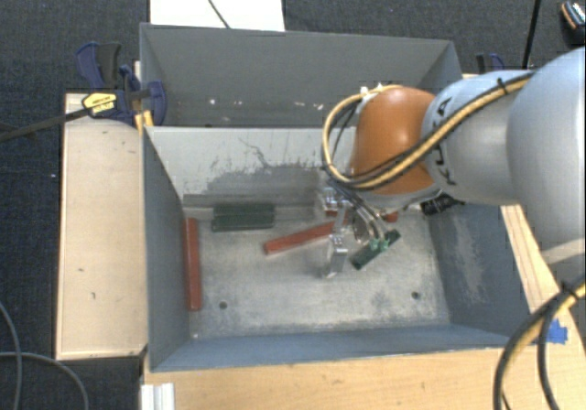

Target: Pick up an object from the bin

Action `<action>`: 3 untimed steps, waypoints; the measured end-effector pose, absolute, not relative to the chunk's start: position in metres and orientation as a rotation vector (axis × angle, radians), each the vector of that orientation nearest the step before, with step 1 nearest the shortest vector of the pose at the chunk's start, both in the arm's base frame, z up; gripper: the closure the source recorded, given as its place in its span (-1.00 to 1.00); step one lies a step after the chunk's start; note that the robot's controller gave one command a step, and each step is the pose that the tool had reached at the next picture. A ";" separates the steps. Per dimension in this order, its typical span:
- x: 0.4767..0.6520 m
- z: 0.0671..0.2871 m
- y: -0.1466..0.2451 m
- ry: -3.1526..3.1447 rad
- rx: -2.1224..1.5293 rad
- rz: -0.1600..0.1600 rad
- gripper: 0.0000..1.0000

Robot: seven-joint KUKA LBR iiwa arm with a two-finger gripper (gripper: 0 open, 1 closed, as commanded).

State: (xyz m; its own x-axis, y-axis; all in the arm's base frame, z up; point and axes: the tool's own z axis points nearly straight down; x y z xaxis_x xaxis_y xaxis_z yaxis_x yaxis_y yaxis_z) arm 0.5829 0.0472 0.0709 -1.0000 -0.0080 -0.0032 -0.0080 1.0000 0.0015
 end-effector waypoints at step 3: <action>0.584 0.072 0.047 3.136 -0.005 0.003 1.00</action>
Offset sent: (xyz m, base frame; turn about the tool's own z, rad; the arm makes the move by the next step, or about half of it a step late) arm 0.0000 0.0000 0.0000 0.0000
